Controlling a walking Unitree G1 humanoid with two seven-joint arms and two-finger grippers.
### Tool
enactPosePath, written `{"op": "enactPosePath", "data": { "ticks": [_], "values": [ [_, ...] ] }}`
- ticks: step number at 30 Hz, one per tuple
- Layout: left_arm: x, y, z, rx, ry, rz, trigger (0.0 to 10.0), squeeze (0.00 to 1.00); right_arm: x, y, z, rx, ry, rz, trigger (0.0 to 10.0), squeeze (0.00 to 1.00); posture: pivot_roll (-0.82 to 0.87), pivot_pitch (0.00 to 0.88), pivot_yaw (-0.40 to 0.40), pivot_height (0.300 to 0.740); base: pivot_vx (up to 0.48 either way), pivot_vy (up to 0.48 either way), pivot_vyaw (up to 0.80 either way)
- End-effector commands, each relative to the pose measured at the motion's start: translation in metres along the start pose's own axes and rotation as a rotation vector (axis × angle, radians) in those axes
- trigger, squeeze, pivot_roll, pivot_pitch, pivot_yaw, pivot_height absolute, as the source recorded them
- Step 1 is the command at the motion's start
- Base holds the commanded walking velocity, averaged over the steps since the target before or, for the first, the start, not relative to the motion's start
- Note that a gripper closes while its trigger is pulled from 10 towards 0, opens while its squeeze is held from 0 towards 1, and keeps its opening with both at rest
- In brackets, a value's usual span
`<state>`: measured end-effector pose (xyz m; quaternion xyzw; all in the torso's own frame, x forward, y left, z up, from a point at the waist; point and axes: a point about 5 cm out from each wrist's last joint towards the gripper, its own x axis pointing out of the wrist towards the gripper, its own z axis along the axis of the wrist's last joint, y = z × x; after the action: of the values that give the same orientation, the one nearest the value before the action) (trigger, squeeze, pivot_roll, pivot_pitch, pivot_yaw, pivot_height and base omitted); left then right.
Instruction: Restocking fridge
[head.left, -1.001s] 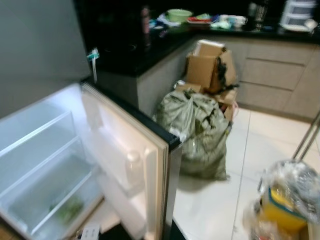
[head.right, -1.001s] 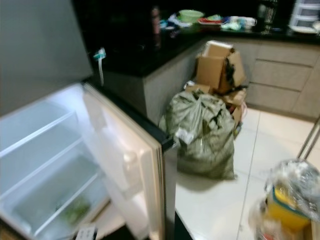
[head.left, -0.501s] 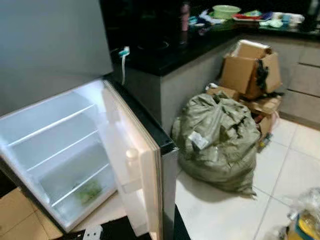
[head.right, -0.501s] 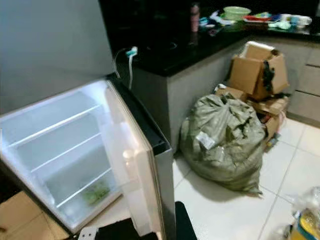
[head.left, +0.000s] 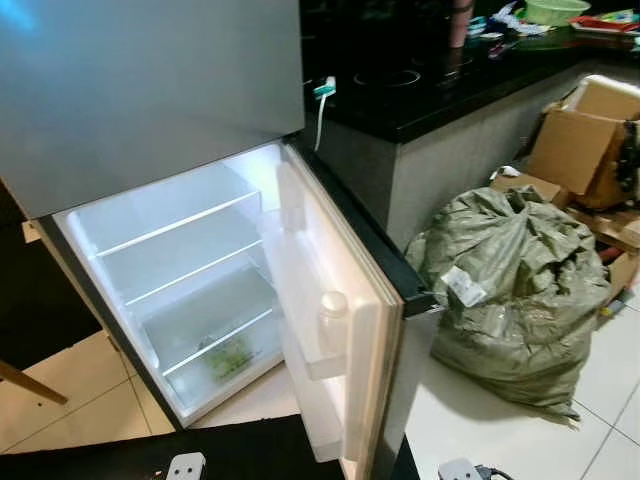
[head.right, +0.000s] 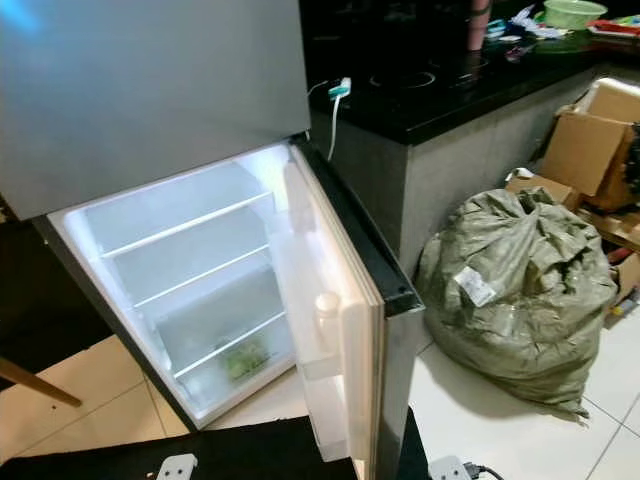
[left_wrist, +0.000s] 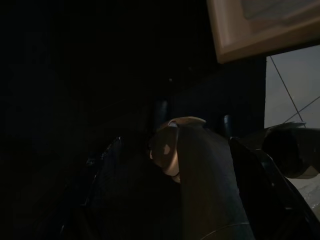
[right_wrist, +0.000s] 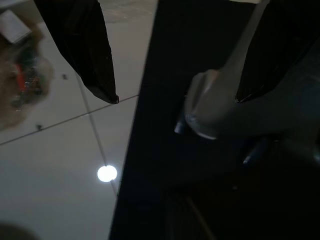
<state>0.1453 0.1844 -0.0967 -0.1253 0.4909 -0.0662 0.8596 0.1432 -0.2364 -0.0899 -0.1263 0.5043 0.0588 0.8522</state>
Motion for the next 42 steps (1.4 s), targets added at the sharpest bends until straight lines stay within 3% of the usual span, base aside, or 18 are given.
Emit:
{"op": "enactPosePath", "data": {
  "ticks": [1,8,13,31,42],
  "values": [
    [0.000,0.001,0.001,0.016,0.008,-0.001,10.0,0.00,-0.001,-0.006,-0.002,0.006,0.021,-0.058,10.0,0.00,-0.13,0.000,0.040,0.740,0.000,0.000,0.00],
    [0.000,-0.001,0.000,0.055,0.019,-0.019,10.0,0.00,-0.003,-0.017,-0.006,0.064,0.035,-0.129,10.0,0.00,-0.14,0.002,0.039,0.740,0.000,-0.245,0.00],
    [0.001,-0.002,-0.001,0.048,0.022,-0.017,10.0,0.00,-0.003,-0.016,-0.005,0.068,0.030,-0.124,10.0,0.00,-0.14,0.005,0.038,0.740,0.000,-0.480,0.00],
    [0.001,-0.003,-0.004,0.063,0.032,-0.022,10.0,0.00,-0.001,-0.015,0.002,0.053,0.007,-0.124,10.0,0.00,-0.14,0.006,0.037,0.740,0.000,0.000,0.34],
    [0.002,-0.004,-0.001,0.033,0.016,-0.015,10.0,0.00,-0.001,-0.022,0.012,0.045,-0.032,-0.137,10.0,0.00,-0.15,0.001,0.032,0.740,0.000,-0.367,0.00]
  ]
}}
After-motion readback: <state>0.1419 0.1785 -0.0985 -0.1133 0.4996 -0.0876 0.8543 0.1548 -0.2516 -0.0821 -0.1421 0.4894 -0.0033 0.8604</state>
